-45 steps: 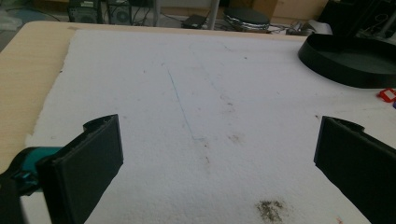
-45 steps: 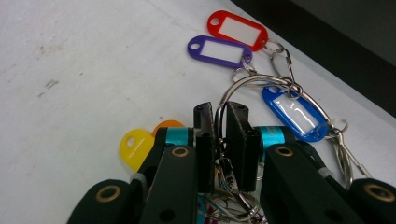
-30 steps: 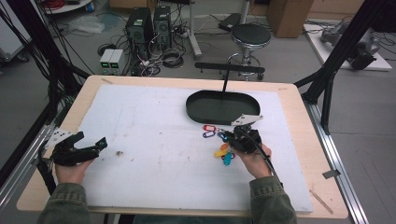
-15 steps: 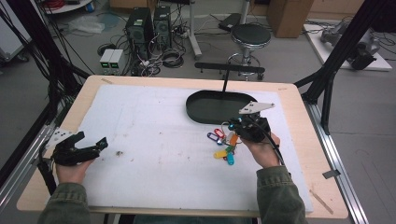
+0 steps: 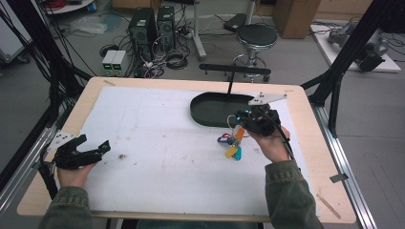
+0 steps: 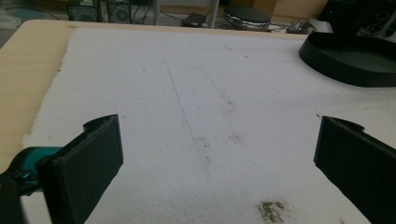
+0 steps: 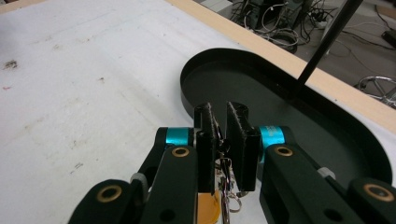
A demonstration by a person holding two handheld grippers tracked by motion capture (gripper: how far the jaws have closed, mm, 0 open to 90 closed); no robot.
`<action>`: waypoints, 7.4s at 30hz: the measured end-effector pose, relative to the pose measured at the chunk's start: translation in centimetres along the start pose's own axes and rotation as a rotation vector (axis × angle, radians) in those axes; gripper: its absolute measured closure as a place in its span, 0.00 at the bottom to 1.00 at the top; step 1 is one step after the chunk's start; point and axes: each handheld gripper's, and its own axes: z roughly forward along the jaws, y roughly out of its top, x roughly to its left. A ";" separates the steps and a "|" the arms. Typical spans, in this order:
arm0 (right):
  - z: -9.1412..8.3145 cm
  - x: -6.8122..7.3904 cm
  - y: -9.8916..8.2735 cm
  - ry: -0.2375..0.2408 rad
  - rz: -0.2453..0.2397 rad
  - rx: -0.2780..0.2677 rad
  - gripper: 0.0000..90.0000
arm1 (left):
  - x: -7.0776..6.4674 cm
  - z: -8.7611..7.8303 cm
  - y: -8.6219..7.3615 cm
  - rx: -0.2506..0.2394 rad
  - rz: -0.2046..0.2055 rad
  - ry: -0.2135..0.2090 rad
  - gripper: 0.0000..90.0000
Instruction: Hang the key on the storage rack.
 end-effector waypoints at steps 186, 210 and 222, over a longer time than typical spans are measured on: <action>-4.2 -7.0 -2.6 -0.187 0.286 -0.116 0.01 | 0.5 -0.2 -0.2 0.001 -0.050 -0.041 0.02; -4.8 -5.2 -8.3 -0.227 0.310 -0.130 0.01 | 0.5 -0.3 -0.3 -0.005 -0.052 -0.040 0.02; -5.3 -4.4 -10.3 -0.238 0.322 -0.182 0.01 | 0.5 -0.3 -0.3 0.004 -0.055 -0.040 0.02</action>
